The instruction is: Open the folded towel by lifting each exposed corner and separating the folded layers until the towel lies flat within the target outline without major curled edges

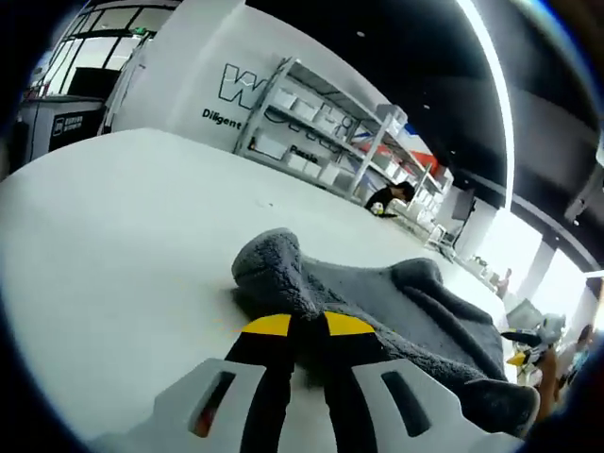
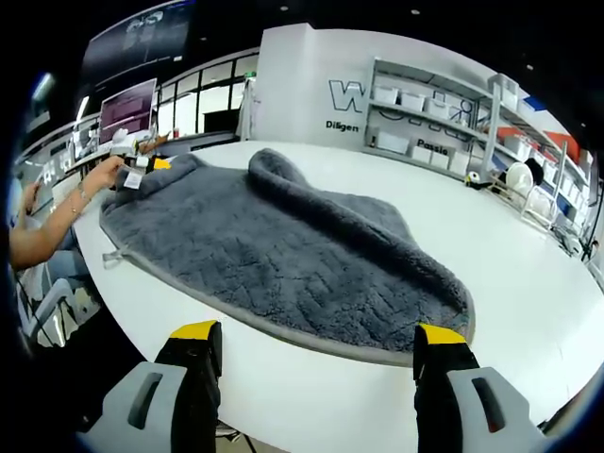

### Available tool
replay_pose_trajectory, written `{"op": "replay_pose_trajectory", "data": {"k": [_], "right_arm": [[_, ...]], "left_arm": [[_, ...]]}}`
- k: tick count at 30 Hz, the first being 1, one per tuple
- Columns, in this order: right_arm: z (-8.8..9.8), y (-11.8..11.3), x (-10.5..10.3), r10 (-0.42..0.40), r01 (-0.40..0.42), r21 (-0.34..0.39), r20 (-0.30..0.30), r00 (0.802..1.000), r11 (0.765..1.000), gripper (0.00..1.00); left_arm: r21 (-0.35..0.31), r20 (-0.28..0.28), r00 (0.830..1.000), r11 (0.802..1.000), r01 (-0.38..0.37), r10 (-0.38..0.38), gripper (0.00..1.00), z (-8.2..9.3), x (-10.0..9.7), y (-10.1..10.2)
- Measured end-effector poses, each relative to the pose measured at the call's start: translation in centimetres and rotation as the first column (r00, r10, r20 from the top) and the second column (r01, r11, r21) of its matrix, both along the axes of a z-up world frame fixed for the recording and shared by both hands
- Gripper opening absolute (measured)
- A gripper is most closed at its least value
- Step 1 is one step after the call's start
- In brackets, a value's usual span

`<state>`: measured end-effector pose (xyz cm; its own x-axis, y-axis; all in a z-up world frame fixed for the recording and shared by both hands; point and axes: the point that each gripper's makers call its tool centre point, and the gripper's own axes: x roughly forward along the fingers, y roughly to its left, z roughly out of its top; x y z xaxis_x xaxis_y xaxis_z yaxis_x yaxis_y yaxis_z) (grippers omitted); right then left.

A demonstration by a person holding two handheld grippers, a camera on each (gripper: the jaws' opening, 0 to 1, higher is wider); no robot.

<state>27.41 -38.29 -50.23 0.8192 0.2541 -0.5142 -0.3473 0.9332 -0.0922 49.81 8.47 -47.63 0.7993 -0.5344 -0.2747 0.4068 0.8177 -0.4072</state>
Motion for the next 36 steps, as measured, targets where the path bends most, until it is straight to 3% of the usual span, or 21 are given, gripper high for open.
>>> {"op": "replay_pose_trajectory", "data": {"k": [6,10,19,27,31,36], "right_arm": [[0.2,0.2,-0.2,0.004,-0.004,0.004,0.007,1.0,1.0,0.85],[0.7,0.4,-0.3,0.006,-0.006,0.013,0.018,1.0,1.0,0.85],[1.1,1.0,-0.5,0.013,-0.013,0.009,0.031,0.999,1.0,0.85],[1.1,1.2,-0.5,0.018,-0.019,0.02,0.03,0.999,1.0,0.85],[1.1,1.3,-0.5,0.022,-0.022,0.013,0.029,0.999,1.0,0.85],[1.3,1.7,-0.8,0.034,-0.035,0.031,0.03,0.999,0.999,0.85]], "left_arm": [[-0.045,0.052,0.999,0.999,-0.004,0.007,0.05,2.5,0.0,-0.3],[-0.026,0.093,0.996,1.0,0.005,-0.003,0.05,4.1,0.0,-1.4],[0.008,0.14,0.989,0.999,0.049,-0.05,0.04,6.0,0.6,-5.7],[0.137,0.094,0.986,0.983,0.125,-0.139,0.04,3.9,2.0,-10.6],[0.28,0.091,0.981,0.95,0.14,-0.172,0.04,2.6,2.5,-12.1],[0.387,0.056,0.969,0.9,0.201,-0.24,0.05,0.8,2.1,-13.7]]}}
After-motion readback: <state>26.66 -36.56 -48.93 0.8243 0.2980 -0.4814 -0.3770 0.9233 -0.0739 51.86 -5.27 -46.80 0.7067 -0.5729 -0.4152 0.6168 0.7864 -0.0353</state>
